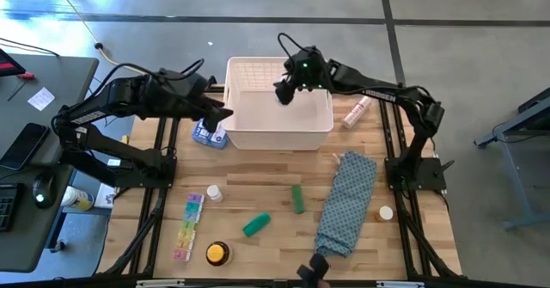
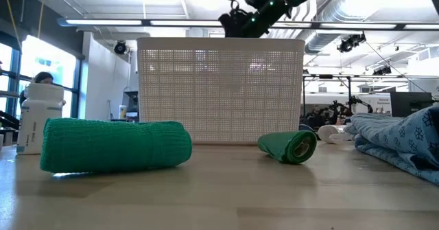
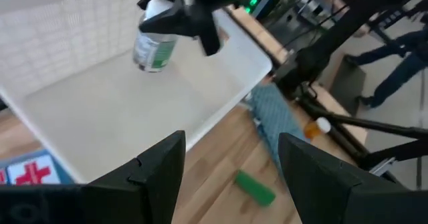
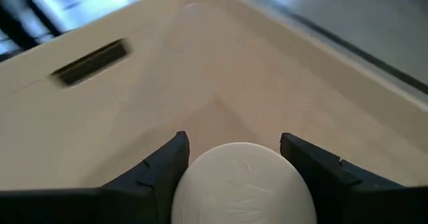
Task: Pick & place medical supplies in basket/bin
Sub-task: Put the green pill bottle into the white bin
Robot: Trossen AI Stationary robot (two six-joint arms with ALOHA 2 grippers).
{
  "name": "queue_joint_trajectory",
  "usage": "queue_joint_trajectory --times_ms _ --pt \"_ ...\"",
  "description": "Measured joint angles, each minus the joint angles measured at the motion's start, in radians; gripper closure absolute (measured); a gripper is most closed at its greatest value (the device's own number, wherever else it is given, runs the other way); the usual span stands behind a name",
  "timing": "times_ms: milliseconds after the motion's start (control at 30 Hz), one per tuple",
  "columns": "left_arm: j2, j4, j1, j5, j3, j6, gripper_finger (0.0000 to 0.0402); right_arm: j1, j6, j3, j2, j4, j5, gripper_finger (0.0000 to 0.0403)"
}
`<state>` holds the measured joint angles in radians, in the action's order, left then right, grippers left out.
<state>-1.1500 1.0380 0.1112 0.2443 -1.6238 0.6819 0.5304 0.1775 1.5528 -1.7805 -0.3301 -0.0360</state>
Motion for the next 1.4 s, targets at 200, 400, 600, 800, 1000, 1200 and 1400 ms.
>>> queue_joint_trajectory --times_ms 200,400,600,800,1000,1200,1400 --pt "-0.017 -0.101 0.0 0.043 0.001 -0.051 0.0131 0.002 0.039 0.0 -0.007 0.026 -0.194 0.0192" --pt "-0.037 -0.193 0.0 -0.022 0.001 -0.113 0.0131 0.013 0.238 -0.122 -0.01 0.135 -0.232 0.0174" --pt "-0.039 -0.191 0.001 -0.058 0.0 -0.16 0.0131 0.011 0.343 -0.234 -0.008 0.28 -0.265 0.0193" --pt "-0.02 -0.191 0.06 -0.132 0.0 -0.162 0.0131 0.009 0.286 -0.306 -0.007 0.341 -0.296 0.0173" --pt "-0.027 -0.193 0.12 -0.193 0.0 -0.162 0.0131 0.011 0.172 -0.325 -0.008 0.369 -0.303 0.0195" --pt "-0.03 -0.194 0.164 -0.269 0.0 -0.161 0.0131 0.006 0.059 -0.325 -0.008 0.379 -0.272 0.0261" --pt "-0.03 -0.2 0.164 -0.279 0.0 -0.153 0.0131 0.013 0.06 -0.325 -0.007 0.396 -0.27 0.029"
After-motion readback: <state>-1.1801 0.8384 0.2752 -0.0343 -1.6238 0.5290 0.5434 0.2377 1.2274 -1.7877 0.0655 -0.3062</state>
